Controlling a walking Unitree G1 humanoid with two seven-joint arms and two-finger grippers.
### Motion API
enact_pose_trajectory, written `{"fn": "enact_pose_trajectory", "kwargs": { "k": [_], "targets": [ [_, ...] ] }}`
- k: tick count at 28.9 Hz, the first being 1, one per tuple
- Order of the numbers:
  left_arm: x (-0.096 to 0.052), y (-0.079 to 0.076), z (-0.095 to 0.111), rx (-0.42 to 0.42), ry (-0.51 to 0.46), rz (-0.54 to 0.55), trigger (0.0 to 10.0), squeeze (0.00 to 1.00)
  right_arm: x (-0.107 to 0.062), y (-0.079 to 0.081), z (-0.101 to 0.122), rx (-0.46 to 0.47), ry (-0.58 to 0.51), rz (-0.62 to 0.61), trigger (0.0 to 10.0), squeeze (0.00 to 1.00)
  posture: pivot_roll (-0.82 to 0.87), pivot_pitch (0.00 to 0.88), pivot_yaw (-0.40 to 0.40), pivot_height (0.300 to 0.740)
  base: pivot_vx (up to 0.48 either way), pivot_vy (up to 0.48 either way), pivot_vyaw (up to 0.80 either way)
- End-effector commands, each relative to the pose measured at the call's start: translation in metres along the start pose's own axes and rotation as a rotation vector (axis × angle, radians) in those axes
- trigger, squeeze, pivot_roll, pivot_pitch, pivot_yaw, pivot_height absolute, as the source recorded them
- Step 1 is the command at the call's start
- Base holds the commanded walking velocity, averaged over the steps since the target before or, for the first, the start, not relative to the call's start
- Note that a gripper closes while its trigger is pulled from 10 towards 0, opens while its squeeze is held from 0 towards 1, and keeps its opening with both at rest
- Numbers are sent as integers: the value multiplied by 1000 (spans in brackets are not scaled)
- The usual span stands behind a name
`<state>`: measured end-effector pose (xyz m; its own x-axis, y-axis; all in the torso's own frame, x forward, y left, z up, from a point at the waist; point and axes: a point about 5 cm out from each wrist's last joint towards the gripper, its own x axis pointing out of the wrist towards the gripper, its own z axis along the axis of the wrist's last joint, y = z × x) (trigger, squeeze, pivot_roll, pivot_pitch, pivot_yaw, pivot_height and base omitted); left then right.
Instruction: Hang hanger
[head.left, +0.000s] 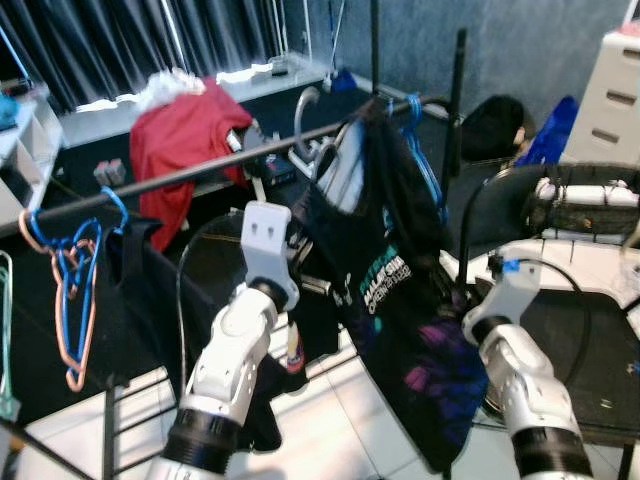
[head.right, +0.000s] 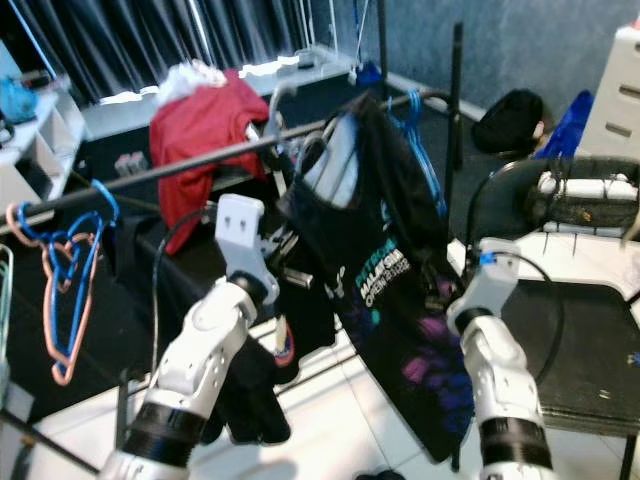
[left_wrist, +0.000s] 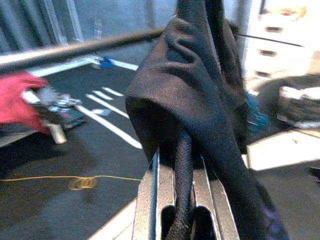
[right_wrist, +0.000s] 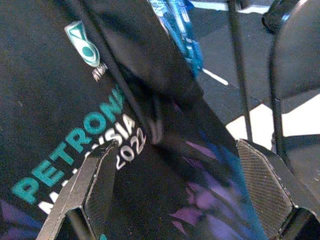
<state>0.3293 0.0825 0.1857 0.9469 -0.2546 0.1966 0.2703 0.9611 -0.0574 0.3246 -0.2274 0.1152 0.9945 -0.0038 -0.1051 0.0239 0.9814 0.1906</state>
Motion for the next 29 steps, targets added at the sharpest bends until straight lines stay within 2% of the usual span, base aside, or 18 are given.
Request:
{"fn": "enact_pose_trajectory", "kwargs": {
  "k": [1, 3, 5, 7, 8, 9, 10, 12, 13, 15, 16, 17, 20, 23, 25, 26, 28, 29],
  "targets": [
    [-2, 20, -2, 33, 33, 96, 10000, 0, 1, 6, -5, 14, 14, 17, 10000, 0, -133, 0, 98, 740, 0, 0, 0],
    [-6, 28, -3, 78, 56, 116, 10000, 0, 0, 6, -5, 17, 13, 16, 10000, 0, -132, 0, 100, 740, 0, 0, 0],
    [-10, 29, -6, 80, 64, 81, 10000, 0, 0, 6, -5, 19, 13, 16, 10000, 0, -132, 0, 100, 740, 0, 0, 0],
    [-20, 29, -12, 90, 70, -43, 10000, 0, 0, 6, -5, 21, 14, 16, 10000, 0, -132, 0, 100, 740, 0, 0, 0],
    [-20, 29, -12, 90, 70, -43, 10000, 0, 0, 6, -5, 21, 14, 16, 10000, 0, -132, 0, 100, 740, 0, 0, 0],
    [-30, 33, -14, 108, 70, -119, 10000, 0, 0, 6, -5, 22, 14, 16, 10000, 0, -131, 3, 103, 740, 0, 0, 0],
    [-30, 33, -14, 108, 70, -119, 10000, 0, 0, 6, -5, 22, 14, 16, 10000, 0, -131, 3, 103, 740, 0, 0, 0],
    [-53, 48, -13, 120, 79, -280, 10000, 0, 0, 6, -5, 25, 15, 16, 10000, 0, -126, 6, 102, 740, 0, 0, 0],
    [-53, 48, -13, 120, 79, -280, 10000, 0, 0, 6, -5, 25, 15, 16, 10000, 0, -126, 6, 102, 740, 0, 0, 0],
    [-76, 65, -8, 147, 121, -412, 10000, 0, 0, 6, -4, 28, 15, 18, 10000, 0, -121, 9, 101, 740, 0, 0, 0],
    [-76, 65, -8, 147, 121, -412, 10000, 0, 0, 6, -4, 28, 15, 18, 10000, 0, -121, 9, 101, 740, 0, 0, 0],
    [-83, 72, -7, 169, 151, -443, 10000, 0, 0, 6, -4, 29, 16, 18, 10000, 0, -120, 8, 99, 740, 0, 0, 0],
    [-93, 94, -16, 223, 288, -391, 10000, 0, 0, 6, -4, 30, 16, 18, 10000, 0, -120, 8, 99, 740, 0, 0, 0],
    [-93, 94, -16, 223, 288, -391, 10000, 0, 0, 6, -4, 30, 16, 18, 10000, 0, -120, 8, 99, 740, 0, 0, 0],
    [-91, 102, -31, 279, 386, -275, 10000, 0, 0, 6, -4, 30, 15, 16, 10000, 0, -120, 8, 99, 740, 0, 0, 0],
    [-91, 102, -31, 279, 386, -275, 10000, 0, 0, 6, -4, 30, 15, 16, 10000, 0, -120, 8, 99, 740, 0, 0, 0],
    [-88, 102, -40, 348, 433, -218, 10000, 0, 0, 5, -4, 28, 15, 15, 10000, 0, -120, 8, 99, 740, 0, 0, 0],
    [-88, 102, -40, 348, 433, -218, 10000, 0, 0, 5, -4, 28, 15, 15, 10000, 0, -120, 8, 99, 740, 0, 0, 0]
  ]
}}
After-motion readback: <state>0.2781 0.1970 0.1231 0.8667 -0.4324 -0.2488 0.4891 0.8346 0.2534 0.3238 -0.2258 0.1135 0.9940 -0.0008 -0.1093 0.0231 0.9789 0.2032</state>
